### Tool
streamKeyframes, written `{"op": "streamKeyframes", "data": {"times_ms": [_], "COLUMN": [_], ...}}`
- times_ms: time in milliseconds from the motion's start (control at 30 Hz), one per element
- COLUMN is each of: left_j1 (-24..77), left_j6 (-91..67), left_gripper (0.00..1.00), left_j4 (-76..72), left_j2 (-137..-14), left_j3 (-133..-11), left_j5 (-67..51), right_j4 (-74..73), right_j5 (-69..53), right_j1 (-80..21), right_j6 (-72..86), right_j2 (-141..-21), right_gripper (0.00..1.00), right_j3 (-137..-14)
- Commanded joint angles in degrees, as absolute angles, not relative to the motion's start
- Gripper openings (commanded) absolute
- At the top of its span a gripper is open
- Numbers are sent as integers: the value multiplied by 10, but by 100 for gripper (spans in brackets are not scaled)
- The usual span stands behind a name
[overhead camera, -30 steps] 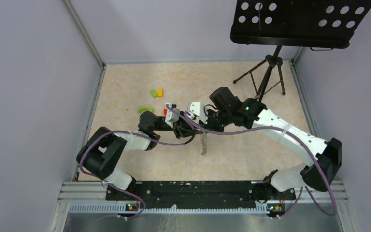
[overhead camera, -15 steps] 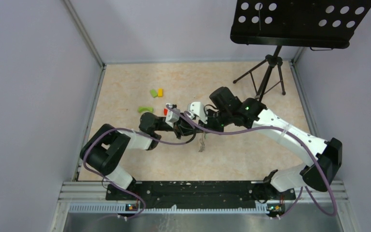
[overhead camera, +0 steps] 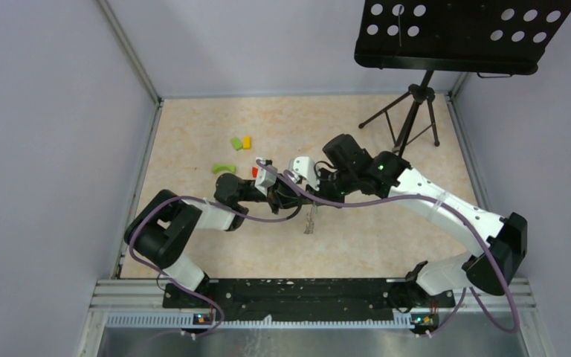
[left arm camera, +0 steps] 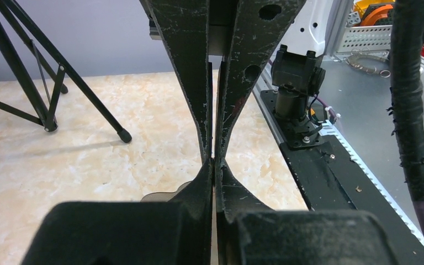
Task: Put the keys on the keyring
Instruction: Adjust the key on the keyring.
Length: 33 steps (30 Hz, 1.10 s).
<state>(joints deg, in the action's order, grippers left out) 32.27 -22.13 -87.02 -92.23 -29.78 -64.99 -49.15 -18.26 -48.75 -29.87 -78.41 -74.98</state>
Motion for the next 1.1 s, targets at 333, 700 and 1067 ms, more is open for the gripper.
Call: {"op": "streamKeyframes", "data": {"times_ms": [333,700,1067], "left_j1": [322,323,323], "left_j6": [-289,-308,-317], "left_gripper": [0,0,0], "left_j4": [-973,-1007,-1024], "left_j2": [-887,-897,-896], "left_j3": [-292,-290,-288], "left_j5": [-665,-666,-667], "right_j4": [-410,-376,-353], "right_j5": [-230,-308,-327], "right_j1": [-466,-440,-432], "right_j6": [-292,-299,-296], "right_j2": [-708,-688,-701], "right_gripper": [25,24,11], "right_j3": [-683,-651,-632]}}
